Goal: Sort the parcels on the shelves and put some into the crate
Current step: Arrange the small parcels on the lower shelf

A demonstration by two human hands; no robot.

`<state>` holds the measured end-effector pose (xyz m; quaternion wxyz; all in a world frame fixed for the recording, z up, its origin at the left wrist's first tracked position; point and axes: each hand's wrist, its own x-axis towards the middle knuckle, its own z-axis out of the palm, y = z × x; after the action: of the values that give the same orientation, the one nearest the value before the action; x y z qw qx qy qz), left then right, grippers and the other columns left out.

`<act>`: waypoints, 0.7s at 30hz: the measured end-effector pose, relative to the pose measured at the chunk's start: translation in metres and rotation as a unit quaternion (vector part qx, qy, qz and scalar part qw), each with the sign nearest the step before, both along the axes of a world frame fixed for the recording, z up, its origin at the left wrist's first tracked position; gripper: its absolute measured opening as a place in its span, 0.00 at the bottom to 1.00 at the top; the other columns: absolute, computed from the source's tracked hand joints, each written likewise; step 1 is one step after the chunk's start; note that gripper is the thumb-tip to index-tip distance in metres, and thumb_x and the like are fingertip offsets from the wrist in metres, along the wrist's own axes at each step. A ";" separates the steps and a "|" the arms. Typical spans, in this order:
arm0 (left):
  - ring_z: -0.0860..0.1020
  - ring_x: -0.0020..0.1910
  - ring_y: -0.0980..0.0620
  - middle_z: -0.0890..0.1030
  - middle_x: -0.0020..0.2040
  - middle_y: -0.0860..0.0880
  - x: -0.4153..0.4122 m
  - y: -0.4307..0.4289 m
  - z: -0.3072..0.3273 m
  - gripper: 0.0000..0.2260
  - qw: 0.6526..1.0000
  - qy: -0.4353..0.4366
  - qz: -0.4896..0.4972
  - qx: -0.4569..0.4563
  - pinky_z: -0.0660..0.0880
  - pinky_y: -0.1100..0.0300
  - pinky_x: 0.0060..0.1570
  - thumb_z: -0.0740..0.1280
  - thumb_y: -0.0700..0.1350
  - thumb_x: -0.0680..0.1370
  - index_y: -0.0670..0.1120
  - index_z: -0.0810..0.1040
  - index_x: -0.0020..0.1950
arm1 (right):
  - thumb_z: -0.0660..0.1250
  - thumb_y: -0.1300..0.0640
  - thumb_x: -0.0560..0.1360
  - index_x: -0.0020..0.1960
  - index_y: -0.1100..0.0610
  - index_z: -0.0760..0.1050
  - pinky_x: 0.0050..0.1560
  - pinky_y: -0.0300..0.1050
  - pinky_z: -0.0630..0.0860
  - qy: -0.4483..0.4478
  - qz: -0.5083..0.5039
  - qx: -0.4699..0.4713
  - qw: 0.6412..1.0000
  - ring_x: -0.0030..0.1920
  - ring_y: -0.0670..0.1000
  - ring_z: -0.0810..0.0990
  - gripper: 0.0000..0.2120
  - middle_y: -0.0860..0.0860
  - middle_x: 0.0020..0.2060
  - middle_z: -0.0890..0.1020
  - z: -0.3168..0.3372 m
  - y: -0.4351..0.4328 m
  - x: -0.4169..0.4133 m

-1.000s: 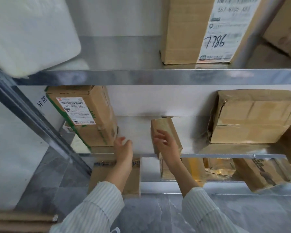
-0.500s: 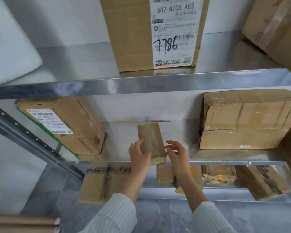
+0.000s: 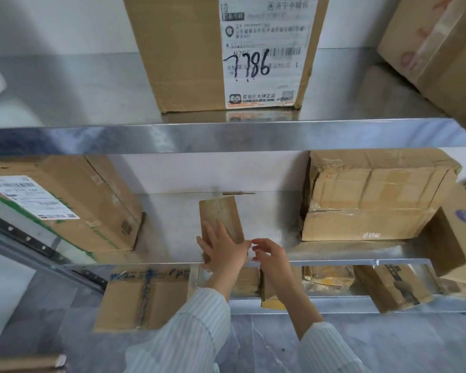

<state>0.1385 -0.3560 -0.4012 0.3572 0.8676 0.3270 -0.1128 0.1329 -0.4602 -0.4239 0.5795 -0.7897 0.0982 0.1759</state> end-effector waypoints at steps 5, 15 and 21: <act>0.33 0.76 0.44 0.30 0.76 0.54 -0.005 -0.002 -0.007 0.44 0.999 0.013 -0.017 0.024 0.51 0.33 0.69 0.66 0.59 0.75 0.56 0.37 0.78 | 0.57 0.66 0.78 0.58 0.54 0.79 0.38 0.36 0.73 0.056 -0.016 0.028 0.998 0.50 0.53 0.83 0.17 0.52 0.50 0.84 -0.012 0.011 0.001; 0.40 0.77 0.45 0.38 0.78 0.55 -0.015 0.022 0.001 0.42 0.998 -0.044 -0.008 -0.046 0.54 0.42 0.71 0.68 0.53 0.73 0.56 0.44 0.78 | 0.59 0.63 0.80 0.54 0.54 0.81 0.39 0.38 0.74 0.106 -0.068 0.098 0.987 0.42 0.49 0.81 0.13 0.49 0.43 0.84 -0.001 0.018 -0.013; 0.74 0.60 0.48 0.73 0.66 0.51 -0.027 0.053 0.004 0.35 0.933 -0.140 0.096 -0.318 0.75 0.49 0.57 0.68 0.50 0.72 0.58 0.57 0.76 | 0.59 0.57 0.81 0.52 0.54 0.79 0.44 0.42 0.75 0.120 -0.056 0.133 0.982 0.46 0.50 0.82 0.10 0.50 0.44 0.83 0.006 0.033 -0.024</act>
<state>0.1120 -0.3031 -0.3969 0.6655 0.6804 0.3021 -0.0534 0.1093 -0.4271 -0.4179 0.6723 -0.6722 0.1865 0.2478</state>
